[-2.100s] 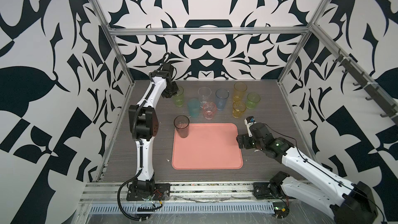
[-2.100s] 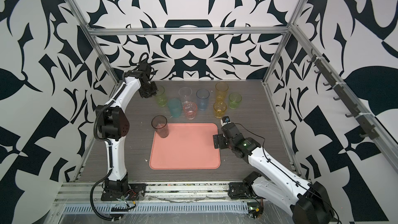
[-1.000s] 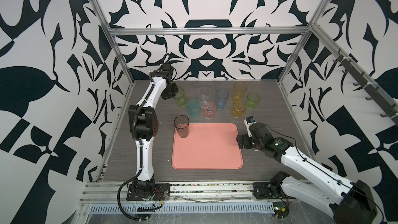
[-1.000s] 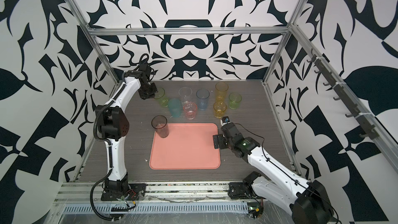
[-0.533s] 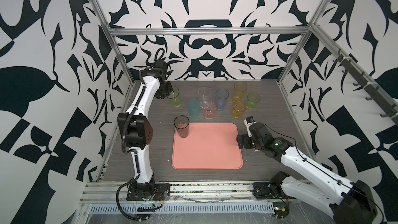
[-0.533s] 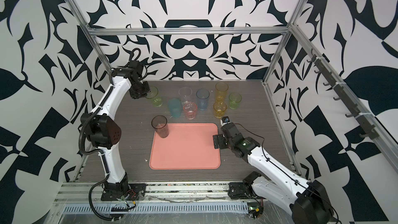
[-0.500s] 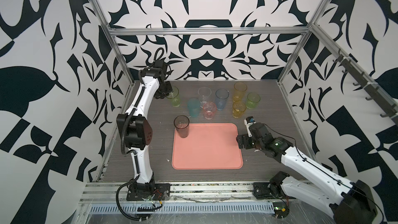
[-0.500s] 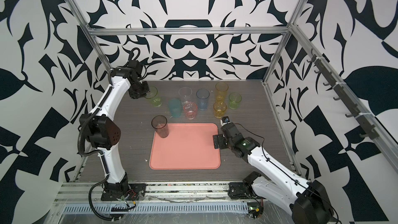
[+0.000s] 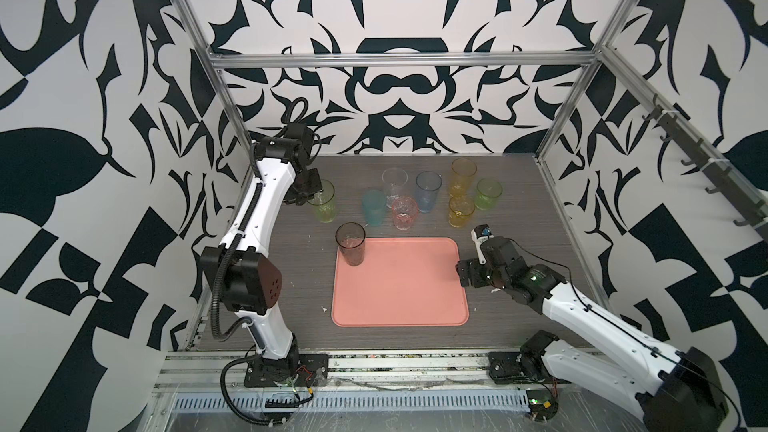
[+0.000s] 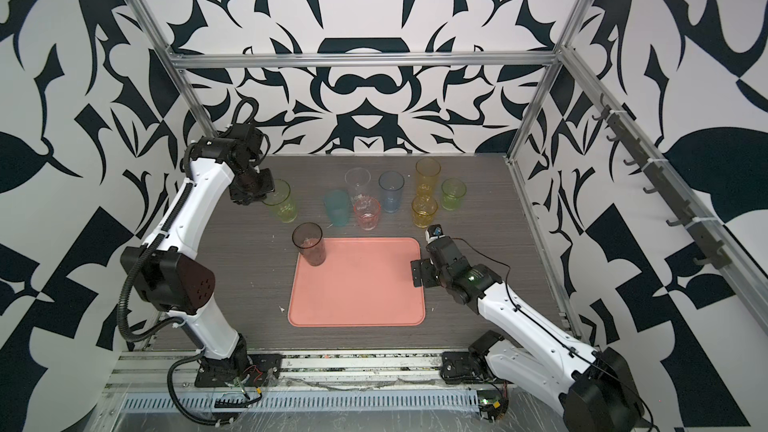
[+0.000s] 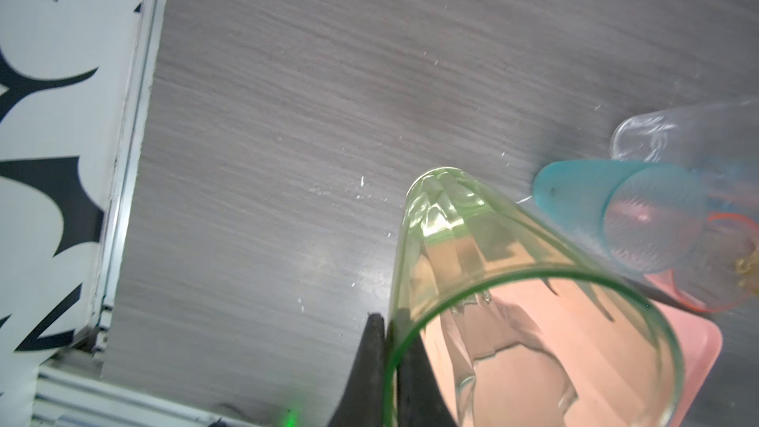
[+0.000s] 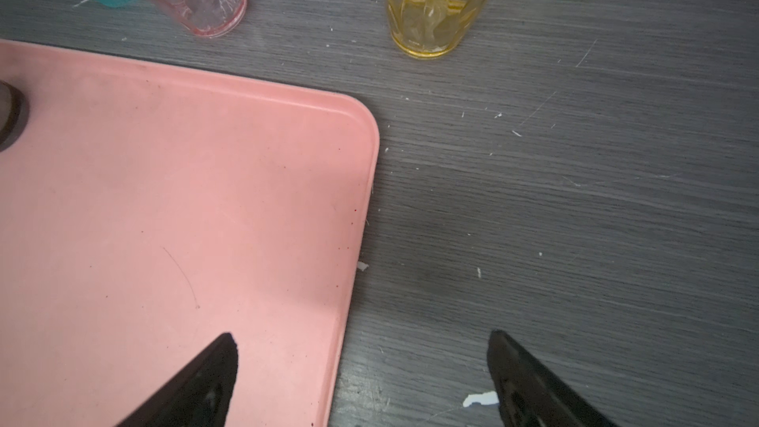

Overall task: Place the glasses into the tray
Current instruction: 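Lift the green cup and swing it toward the robot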

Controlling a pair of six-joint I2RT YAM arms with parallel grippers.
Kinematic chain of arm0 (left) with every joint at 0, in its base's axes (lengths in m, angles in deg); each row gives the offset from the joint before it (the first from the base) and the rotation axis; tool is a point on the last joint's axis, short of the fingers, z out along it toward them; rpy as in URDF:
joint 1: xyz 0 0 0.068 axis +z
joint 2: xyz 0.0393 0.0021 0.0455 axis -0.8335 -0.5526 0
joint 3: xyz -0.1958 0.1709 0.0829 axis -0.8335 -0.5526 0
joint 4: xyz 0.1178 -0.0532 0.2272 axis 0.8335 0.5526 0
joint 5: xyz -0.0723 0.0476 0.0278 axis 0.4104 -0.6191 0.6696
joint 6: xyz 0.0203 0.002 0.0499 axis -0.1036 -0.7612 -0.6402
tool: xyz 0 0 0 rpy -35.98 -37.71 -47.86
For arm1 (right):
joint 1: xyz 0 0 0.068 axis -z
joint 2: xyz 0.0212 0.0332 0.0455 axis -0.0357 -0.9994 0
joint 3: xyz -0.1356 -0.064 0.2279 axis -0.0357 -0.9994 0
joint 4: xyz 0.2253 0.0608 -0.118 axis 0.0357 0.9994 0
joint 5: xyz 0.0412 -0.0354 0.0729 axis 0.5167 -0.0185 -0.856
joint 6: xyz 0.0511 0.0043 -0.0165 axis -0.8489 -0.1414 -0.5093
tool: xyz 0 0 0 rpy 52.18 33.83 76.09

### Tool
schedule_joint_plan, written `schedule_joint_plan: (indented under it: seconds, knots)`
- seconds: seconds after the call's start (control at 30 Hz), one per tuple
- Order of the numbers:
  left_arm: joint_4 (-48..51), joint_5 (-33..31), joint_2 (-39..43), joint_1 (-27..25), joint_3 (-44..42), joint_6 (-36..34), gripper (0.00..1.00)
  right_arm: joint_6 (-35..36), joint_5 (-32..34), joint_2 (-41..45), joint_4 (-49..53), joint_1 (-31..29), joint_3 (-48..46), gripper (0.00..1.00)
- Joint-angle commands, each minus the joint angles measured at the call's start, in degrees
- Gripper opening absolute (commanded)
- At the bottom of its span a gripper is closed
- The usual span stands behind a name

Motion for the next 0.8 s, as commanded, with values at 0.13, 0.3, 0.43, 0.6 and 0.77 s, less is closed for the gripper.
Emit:
schedule_joint_plan:
  seconds: [0.13,0.3,0.43,0.6,0.77]
  knots:
    - [5.40,-1.38,7.74,0.20,-6.51,0.03,0.00,0.11,0.27,1.14,-1.06,0.17,0.58,0.98]
    - [5.99,-1.53,12.23,0.18,-10.74,0.34,0.00,0.06,0.37,1.24,-0.98,0.15,0.50,0.98]
    - [6.87,-1.45,14.68,0.18,-13.11,0.90,0.00,0.10,0.45,1.39,-1.05,0.15,0.52,0.98]
    - [7.83,-0.94,18.20,-0.21,-16.33,1.33,0.00,0.01,0.45,1.67,-0.98,0.15,0.36,0.97]
    - [8.86,-0.93,21.34,-1.22,-19.48,1.79,0.00,-0.21,0.38,1.93,-0.98,0.12,0.23,0.97]
